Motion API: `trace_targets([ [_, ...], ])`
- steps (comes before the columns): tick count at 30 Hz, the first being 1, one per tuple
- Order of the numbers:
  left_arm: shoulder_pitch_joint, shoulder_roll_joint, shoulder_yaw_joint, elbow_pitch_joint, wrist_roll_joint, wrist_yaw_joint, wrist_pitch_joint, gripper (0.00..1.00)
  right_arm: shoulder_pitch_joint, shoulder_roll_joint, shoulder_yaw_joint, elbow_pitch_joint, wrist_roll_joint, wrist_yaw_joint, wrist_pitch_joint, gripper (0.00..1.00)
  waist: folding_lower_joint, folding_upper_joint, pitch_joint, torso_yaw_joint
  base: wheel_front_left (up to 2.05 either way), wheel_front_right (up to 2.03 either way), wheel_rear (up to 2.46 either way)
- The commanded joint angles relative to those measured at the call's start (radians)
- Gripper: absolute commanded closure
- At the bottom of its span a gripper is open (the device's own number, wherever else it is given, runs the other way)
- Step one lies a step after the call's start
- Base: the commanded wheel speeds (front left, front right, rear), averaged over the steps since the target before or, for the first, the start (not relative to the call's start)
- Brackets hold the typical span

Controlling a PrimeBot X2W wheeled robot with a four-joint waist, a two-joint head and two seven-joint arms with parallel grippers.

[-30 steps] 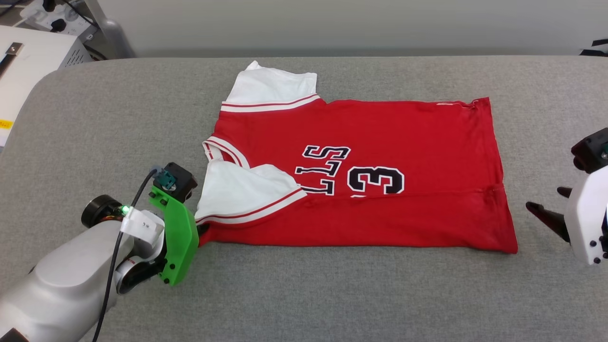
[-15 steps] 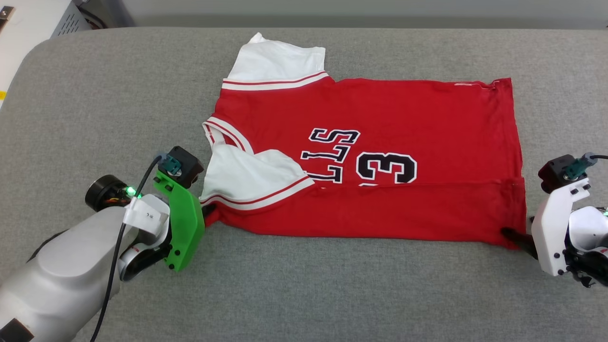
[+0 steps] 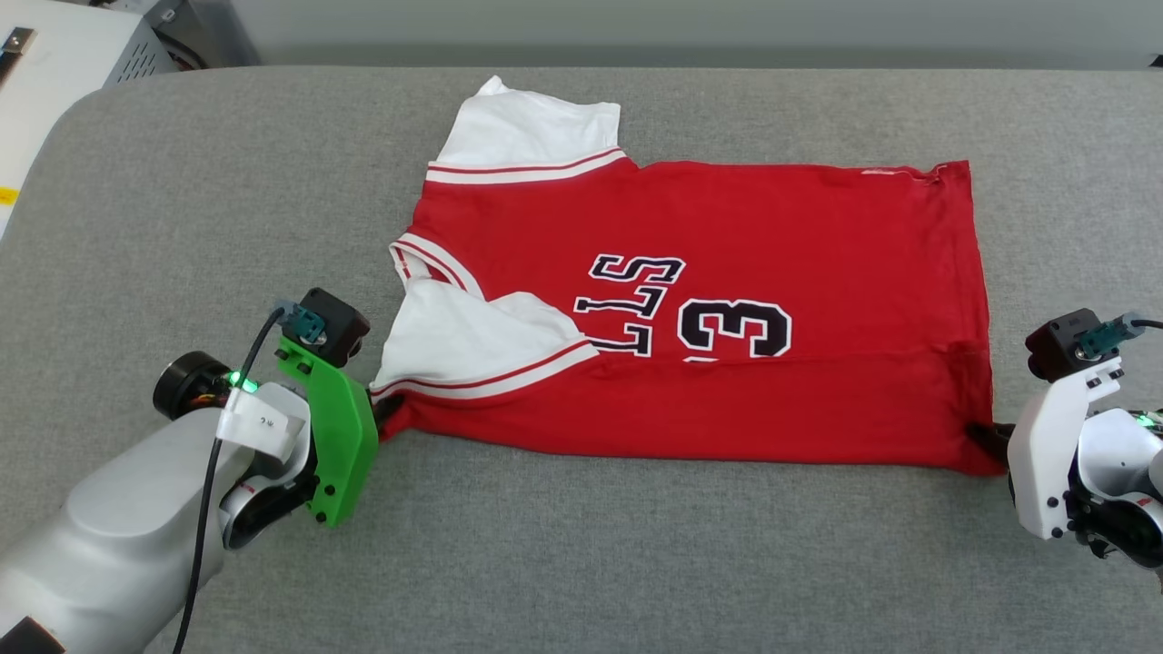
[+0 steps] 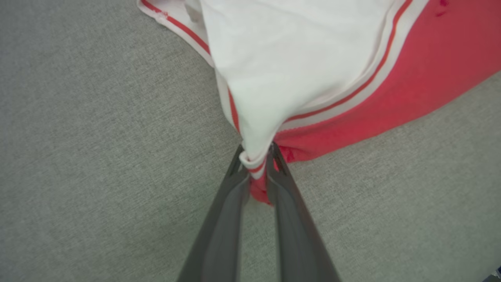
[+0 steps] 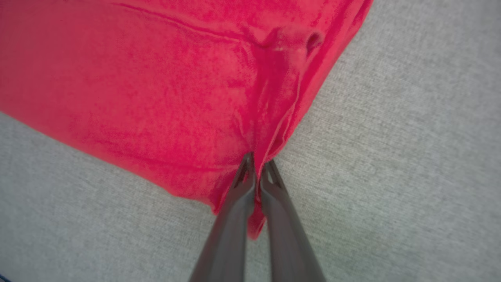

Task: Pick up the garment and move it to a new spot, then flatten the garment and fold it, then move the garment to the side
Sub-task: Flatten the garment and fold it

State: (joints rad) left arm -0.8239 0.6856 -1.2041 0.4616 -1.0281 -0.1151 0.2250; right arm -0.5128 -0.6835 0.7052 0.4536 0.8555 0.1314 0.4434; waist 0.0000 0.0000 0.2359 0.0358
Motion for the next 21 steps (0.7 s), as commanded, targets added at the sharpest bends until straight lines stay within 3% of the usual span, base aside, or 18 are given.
trace_targets([
  [1, 0.019, 0.007, 0.002, 0.004, -0.007, -0.002, -0.008, 1.0, 0.026, -0.004, 0.013, -0.001, 0.015, -0.001, -0.012, 1.0, 0.0, 0.0, -0.029, -0.007, 0.0, 0.0, 0.0],
  [10, 0.071, 0.062, -0.003, -0.085, -0.024, 0.013, -0.015, 1.0, 0.116, -0.093, -0.027, -0.138, 0.046, -0.001, -0.09, 1.0, 0.0, 0.0, -0.1, -0.009, 0.0, 0.0, 0.0],
  [21, 0.174, 0.149, -0.025, -0.27, -0.039, 0.085, 0.018, 1.0, 0.272, -0.157, -0.14, -0.262, 0.046, -0.001, -0.061, 1.0, 0.0, 0.0, -0.133, -0.014, 0.0, 0.0, 0.0],
])
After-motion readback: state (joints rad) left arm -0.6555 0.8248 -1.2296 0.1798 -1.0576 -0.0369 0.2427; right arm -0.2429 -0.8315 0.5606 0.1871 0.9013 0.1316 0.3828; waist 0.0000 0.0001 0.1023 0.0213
